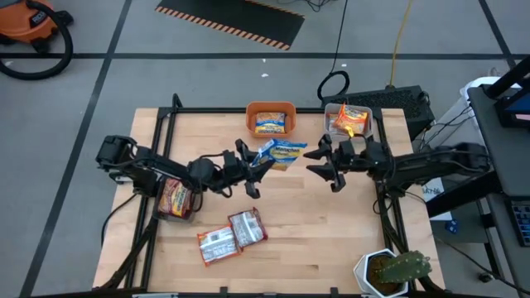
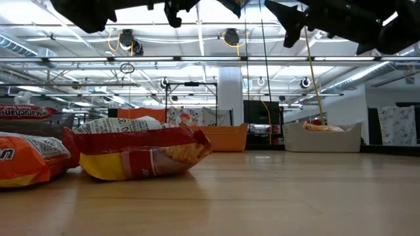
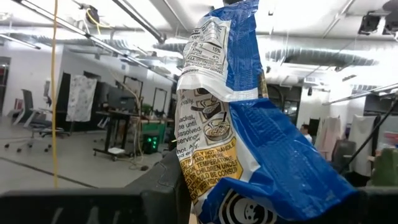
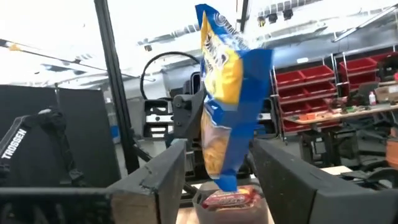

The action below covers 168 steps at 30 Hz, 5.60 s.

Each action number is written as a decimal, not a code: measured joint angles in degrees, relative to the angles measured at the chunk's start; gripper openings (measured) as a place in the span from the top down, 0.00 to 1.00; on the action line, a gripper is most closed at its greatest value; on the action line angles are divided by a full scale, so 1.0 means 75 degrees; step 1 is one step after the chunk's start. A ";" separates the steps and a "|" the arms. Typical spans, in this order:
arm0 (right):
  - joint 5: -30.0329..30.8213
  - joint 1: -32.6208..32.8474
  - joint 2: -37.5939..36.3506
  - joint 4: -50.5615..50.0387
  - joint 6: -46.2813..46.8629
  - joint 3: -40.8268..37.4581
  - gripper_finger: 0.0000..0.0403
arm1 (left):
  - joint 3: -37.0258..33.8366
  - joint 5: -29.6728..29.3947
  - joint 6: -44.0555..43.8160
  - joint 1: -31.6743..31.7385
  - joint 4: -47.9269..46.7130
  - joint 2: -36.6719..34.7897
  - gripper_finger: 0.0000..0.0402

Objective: Sort Maruchan noodles
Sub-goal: Put the blue noodle pack into the orange bin

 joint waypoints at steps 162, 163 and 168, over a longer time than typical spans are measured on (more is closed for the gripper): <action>-0.1733 -0.5180 0.6238 -0.6774 -0.1426 0.6769 0.54 | 0.0000 0.0184 -0.1665 0.0194 -1.0937 -0.3872 0.39; -0.1710 -0.5149 0.6238 -0.6863 -0.1527 0.6769 0.55 | 0.0000 0.0179 -0.1758 0.0121 -1.0937 -0.3872 0.39; -0.0703 -0.4812 0.6241 -0.7160 -0.2224 0.6763 0.62 | 0.0000 0.0151 -0.2060 -0.0196 -1.0904 -0.3843 0.39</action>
